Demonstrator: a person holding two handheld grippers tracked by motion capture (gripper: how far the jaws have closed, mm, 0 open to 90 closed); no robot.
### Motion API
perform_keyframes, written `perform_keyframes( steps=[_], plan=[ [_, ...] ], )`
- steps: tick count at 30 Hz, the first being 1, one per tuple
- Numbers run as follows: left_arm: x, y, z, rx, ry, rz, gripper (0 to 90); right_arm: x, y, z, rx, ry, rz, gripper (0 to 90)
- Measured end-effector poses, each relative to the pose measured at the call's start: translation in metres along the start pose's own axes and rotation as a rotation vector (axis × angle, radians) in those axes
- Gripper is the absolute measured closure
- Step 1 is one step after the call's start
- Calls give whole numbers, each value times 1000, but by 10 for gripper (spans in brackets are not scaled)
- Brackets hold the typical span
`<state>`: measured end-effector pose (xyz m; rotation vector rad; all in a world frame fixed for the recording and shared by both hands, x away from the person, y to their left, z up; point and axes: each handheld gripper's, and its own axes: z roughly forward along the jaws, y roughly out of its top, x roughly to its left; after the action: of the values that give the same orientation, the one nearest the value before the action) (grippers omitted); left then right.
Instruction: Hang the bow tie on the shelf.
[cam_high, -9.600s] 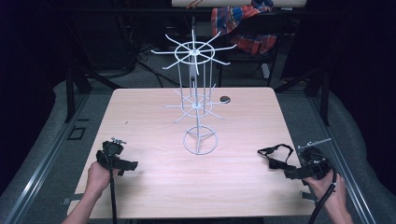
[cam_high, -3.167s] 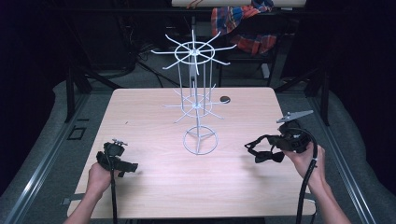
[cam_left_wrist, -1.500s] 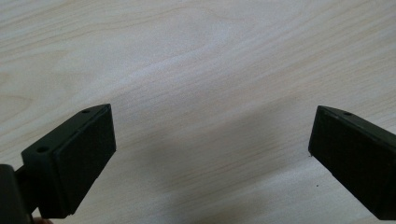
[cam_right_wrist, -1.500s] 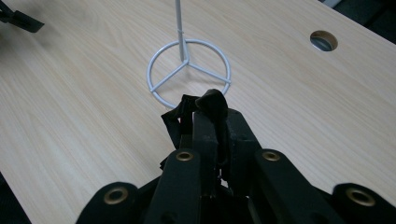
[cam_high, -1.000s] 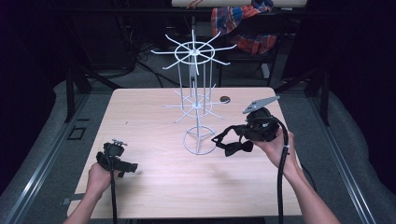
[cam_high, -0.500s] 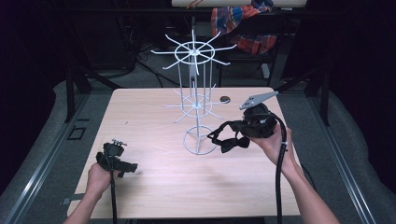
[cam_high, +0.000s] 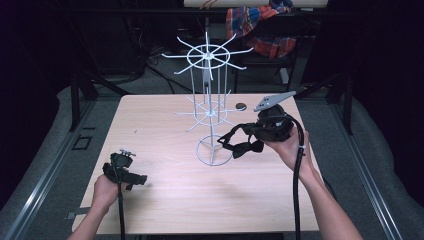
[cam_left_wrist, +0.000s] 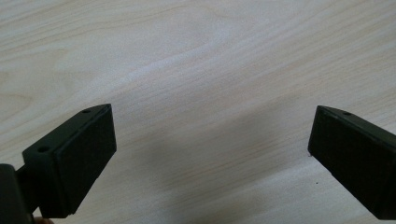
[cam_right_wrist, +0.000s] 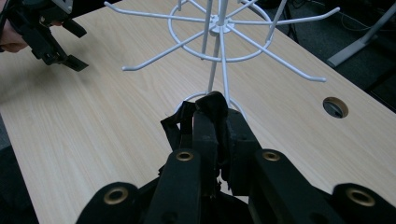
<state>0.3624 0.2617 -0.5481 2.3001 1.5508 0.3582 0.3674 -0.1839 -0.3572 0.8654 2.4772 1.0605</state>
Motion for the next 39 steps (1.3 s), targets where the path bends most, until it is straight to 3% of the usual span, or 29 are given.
perform_keyframes(
  steps=[17,26,39],
  plan=[
    [0,0,0,-1,7,3,13,-13,7,9,3,-1,27,848],
    [0,0,0,-2,3,3,13,-26,4,23,7,8,60,848],
    [0,1,0,1,-2,1,13,-33,3,39,9,32,87,848]
  ],
)
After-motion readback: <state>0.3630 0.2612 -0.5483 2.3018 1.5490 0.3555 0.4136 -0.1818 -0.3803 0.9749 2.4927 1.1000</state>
